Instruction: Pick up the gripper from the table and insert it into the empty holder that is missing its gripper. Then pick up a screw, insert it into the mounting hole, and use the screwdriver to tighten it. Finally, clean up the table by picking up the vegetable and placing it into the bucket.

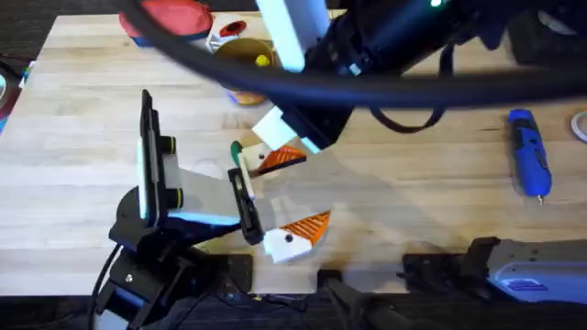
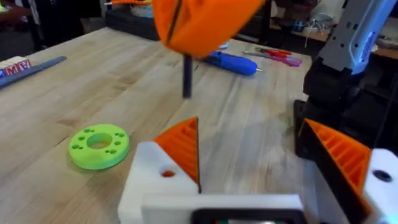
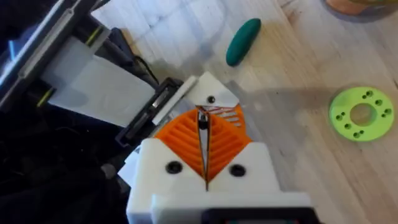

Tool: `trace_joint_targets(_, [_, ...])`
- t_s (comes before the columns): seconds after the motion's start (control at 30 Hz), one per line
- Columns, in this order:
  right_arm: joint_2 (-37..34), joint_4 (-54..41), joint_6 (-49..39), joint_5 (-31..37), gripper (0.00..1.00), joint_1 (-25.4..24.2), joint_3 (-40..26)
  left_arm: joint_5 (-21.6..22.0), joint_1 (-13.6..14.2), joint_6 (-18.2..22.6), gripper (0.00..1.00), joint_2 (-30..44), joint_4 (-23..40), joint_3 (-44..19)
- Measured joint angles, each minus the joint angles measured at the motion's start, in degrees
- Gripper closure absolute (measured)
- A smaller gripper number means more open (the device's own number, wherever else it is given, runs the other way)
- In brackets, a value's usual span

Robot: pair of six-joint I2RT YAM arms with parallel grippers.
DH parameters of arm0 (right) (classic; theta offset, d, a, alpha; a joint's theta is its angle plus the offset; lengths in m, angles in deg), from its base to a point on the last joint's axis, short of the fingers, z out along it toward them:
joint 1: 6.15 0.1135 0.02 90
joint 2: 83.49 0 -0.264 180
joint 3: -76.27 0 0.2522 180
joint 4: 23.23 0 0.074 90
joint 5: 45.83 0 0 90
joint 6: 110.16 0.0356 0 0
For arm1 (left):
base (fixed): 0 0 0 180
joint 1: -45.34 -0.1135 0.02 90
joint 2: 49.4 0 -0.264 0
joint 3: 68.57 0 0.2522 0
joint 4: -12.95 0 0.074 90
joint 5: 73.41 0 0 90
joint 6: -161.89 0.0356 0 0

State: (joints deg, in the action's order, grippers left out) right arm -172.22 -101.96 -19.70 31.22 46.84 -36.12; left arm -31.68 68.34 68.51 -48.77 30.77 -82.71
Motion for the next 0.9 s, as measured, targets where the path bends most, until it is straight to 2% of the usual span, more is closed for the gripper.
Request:
trace_joint_targets(0.43, [-5.4, 0.0, 3.1, 2.7, 0.998, 3.4, 0.0, 0.0, 0.0, 0.0, 0.012, 0.0, 0.0, 0.0])
trace_joint_targets(0.9, [-5.6, 0.0, 3.0, 4.8, 0.998, 3.6, 0.0, 0.0, 0.0, 0.0, 0.012, 0.0, 0.0, 0.0])
